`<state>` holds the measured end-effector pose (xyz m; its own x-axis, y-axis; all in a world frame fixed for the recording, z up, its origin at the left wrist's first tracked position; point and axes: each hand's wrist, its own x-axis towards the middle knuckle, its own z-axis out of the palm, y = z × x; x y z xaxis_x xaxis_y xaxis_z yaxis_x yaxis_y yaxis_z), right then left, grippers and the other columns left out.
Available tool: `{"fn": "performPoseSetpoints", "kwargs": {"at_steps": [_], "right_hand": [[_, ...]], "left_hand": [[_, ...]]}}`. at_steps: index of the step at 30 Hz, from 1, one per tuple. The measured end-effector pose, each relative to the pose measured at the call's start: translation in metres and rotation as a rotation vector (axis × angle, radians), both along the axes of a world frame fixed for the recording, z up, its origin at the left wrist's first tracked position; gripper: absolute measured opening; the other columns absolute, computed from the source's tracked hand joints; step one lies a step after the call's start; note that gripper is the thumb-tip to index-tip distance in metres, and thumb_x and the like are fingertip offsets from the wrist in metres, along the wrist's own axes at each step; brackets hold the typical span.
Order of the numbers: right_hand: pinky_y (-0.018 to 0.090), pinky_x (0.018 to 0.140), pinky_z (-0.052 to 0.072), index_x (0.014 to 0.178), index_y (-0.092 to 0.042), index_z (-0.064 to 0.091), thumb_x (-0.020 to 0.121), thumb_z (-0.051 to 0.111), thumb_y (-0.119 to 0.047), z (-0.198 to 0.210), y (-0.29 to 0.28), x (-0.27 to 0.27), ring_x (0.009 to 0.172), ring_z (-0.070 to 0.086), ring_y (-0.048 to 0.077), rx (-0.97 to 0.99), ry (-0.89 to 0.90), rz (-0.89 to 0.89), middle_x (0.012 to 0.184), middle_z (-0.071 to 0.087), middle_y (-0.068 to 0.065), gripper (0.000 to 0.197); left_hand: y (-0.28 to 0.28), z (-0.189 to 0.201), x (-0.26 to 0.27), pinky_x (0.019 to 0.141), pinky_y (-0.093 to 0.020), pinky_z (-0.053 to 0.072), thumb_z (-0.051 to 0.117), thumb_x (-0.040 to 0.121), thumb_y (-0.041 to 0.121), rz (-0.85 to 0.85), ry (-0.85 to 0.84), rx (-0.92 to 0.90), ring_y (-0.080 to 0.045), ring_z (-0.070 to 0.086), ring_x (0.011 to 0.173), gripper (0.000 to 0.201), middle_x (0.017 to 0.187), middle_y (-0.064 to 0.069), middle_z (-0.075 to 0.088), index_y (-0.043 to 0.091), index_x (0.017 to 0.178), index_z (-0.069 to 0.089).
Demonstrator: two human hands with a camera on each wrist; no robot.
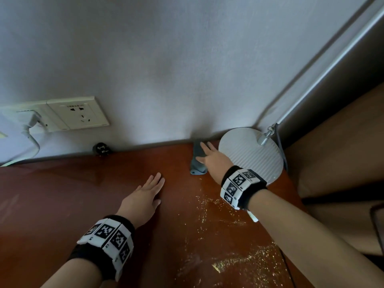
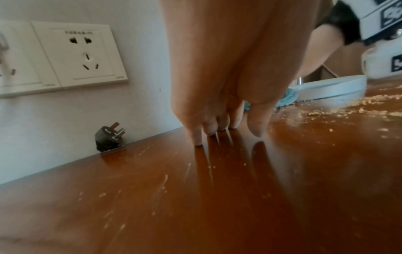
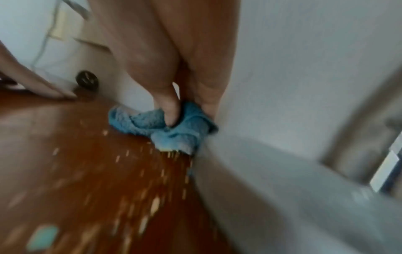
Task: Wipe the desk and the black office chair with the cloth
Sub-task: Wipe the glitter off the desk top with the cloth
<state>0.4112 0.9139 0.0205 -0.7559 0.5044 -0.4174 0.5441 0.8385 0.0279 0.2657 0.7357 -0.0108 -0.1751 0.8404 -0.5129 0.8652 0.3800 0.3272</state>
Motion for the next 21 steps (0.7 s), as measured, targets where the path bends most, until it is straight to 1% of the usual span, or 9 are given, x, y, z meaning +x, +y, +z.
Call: {"fn": "performPoseSetpoints", "kwargs": {"at_steps": [1, 4, 7, 9, 11, 12, 15, 18, 21], "right_hand": [[0.035, 0.117, 0.013, 0.149, -0.017, 0.021, 0.095, 0.036, 0.004, -0.005, 0.002, 0.002, 0.145, -0.003, 0.027, -0.020, -0.043, 0.002, 0.158, -0.002, 0.013, 0.060], [0.034, 0.116, 0.016, 0.150, -0.018, 0.014, 0.094, 0.036, 0.006, -0.006, -0.008, 0.012, 0.146, 0.000, 0.023, -0.082, -0.058, 0.022, 0.158, -0.001, 0.011, 0.065], [0.035, 0.117, 0.019, 0.150, -0.014, 0.013, 0.090, 0.049, 0.001, -0.002, -0.033, 0.037, 0.145, 0.007, 0.024, -0.041, -0.092, 0.049, 0.158, 0.002, 0.012, 0.072], [0.037, 0.113, 0.028, 0.148, -0.006, 0.020, 0.087, 0.058, -0.004, 0.005, -0.052, 0.051, 0.142, 0.018, 0.028, -0.004, -0.221, 0.006, 0.155, 0.014, 0.017, 0.072], [0.037, 0.108, 0.035, 0.138, -0.002, 0.036, 0.086, 0.059, -0.004, 0.013, -0.061, 0.051, 0.135, 0.030, 0.029, 0.009, -0.254, -0.049, 0.147, 0.030, 0.018, 0.057], [0.037, 0.108, 0.035, 0.135, -0.001, 0.040, 0.087, 0.058, -0.005, 0.018, -0.062, 0.044, 0.135, 0.030, 0.029, 0.030, -0.205, -0.055, 0.145, 0.032, 0.018, 0.052], [0.037, 0.116, 0.019, 0.140, 0.003, 0.034, 0.091, 0.051, -0.007, 0.016, -0.047, 0.015, 0.142, 0.013, 0.032, 0.157, -0.068, 0.027, 0.152, 0.019, 0.022, 0.054], [0.041, 0.117, 0.015, 0.140, 0.002, 0.035, 0.091, 0.052, -0.013, 0.003, -0.035, 0.006, 0.142, 0.011, 0.035, 0.174, -0.189, 0.043, 0.152, 0.018, 0.023, 0.054], [0.039, 0.118, 0.012, 0.146, 0.003, 0.017, 0.089, 0.057, -0.015, -0.004, -0.040, 0.033, 0.144, 0.008, 0.033, 0.167, -0.227, 0.083, 0.154, 0.010, 0.022, 0.072]], "left_hand": [[-0.002, -0.001, 0.000, 0.117, -0.026, 0.002, 0.034, 0.103, 0.022, 0.001, 0.007, 0.003, -0.006, -0.013, 0.144, 0.063, 0.156, 0.011, -0.018, 0.025, 0.151, -0.005], [-0.006, -0.001, 0.000, 0.117, -0.026, 0.003, 0.036, 0.103, 0.024, 0.000, 0.011, -0.003, -0.006, -0.013, 0.144, 0.064, 0.156, 0.011, -0.019, 0.025, 0.151, -0.006], [-0.008, -0.003, -0.001, 0.118, -0.030, 0.005, 0.037, 0.102, 0.025, 0.013, 0.006, -0.004, -0.007, -0.012, 0.145, 0.066, 0.155, 0.013, -0.021, 0.027, 0.151, -0.007], [-0.010, -0.003, -0.001, 0.120, -0.031, 0.005, 0.038, 0.102, 0.025, 0.018, 0.002, -0.001, -0.008, -0.012, 0.145, 0.067, 0.155, 0.013, -0.022, 0.028, 0.151, -0.007], [-0.009, -0.001, 0.002, 0.119, -0.031, 0.004, 0.038, 0.102, 0.025, 0.015, 0.012, -0.005, -0.009, -0.013, 0.145, 0.067, 0.156, 0.010, -0.021, 0.026, 0.151, -0.007], [-0.009, 0.000, 0.003, 0.119, -0.030, 0.004, 0.038, 0.102, 0.025, 0.018, 0.018, -0.001, -0.009, -0.012, 0.145, 0.067, 0.156, 0.009, -0.020, 0.024, 0.151, -0.007], [-0.001, 0.007, 0.009, 0.117, -0.027, 0.010, 0.039, 0.101, 0.026, 0.065, 0.034, 0.069, -0.008, -0.006, 0.146, 0.066, 0.158, 0.008, -0.014, 0.023, 0.152, -0.004], [0.014, 0.011, 0.019, 0.118, -0.028, 0.005, 0.044, 0.099, 0.031, -0.017, 0.052, 0.152, -0.009, -0.009, 0.146, 0.073, 0.158, 0.009, -0.013, 0.026, 0.151, -0.007], [0.020, 0.007, 0.025, 0.119, -0.031, 0.002, 0.048, 0.096, 0.037, -0.097, 0.067, 0.115, -0.009, -0.012, 0.146, 0.079, 0.158, 0.010, -0.014, 0.028, 0.151, -0.007]]}}
